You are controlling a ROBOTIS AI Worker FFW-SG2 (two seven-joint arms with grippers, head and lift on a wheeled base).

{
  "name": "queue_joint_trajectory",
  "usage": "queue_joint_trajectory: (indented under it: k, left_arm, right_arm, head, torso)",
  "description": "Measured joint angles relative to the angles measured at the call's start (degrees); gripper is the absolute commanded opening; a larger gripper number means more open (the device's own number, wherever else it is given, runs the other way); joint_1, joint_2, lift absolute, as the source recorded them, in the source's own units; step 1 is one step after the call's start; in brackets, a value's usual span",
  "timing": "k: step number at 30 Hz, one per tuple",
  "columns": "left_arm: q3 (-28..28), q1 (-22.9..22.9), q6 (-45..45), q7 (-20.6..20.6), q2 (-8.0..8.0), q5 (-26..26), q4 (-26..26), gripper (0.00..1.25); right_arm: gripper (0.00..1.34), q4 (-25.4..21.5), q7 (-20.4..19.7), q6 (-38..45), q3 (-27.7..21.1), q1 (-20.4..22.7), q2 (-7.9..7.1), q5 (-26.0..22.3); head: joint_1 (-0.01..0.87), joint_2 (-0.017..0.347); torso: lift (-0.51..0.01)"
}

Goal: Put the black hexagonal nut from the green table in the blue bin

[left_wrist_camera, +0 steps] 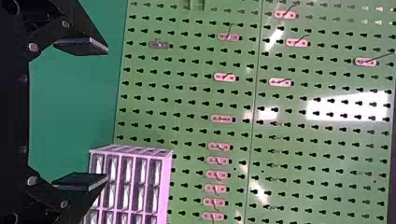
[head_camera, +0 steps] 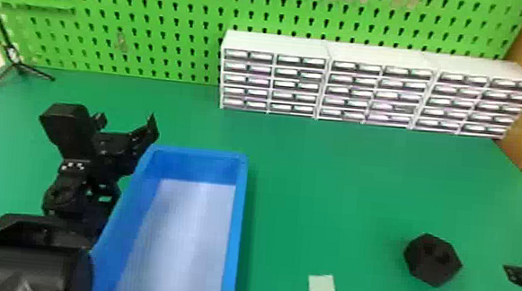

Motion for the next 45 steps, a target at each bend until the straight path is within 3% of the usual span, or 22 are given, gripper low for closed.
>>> queue_joint_trajectory:
  k: [21,45]
  left_arm:
    - [0.5,0.4,0.0,0.0,0.64,0.4,0.0,0.95]
    - [0.6,0.3,0.0,0.0,0.74,0.5,-0.1,0.95]
  right_arm:
    - [1.25,0.5,2.3,1.6,6.4,-1.2,-1.31,4.5]
    - [1.25,0.6,2.9,2.2,7.4,-1.6,-1.28,4.9]
  head:
    - [0.683,0.028]
    - [0.683,0.028]
  torso:
    - [-0.096]
    - [-0.096]
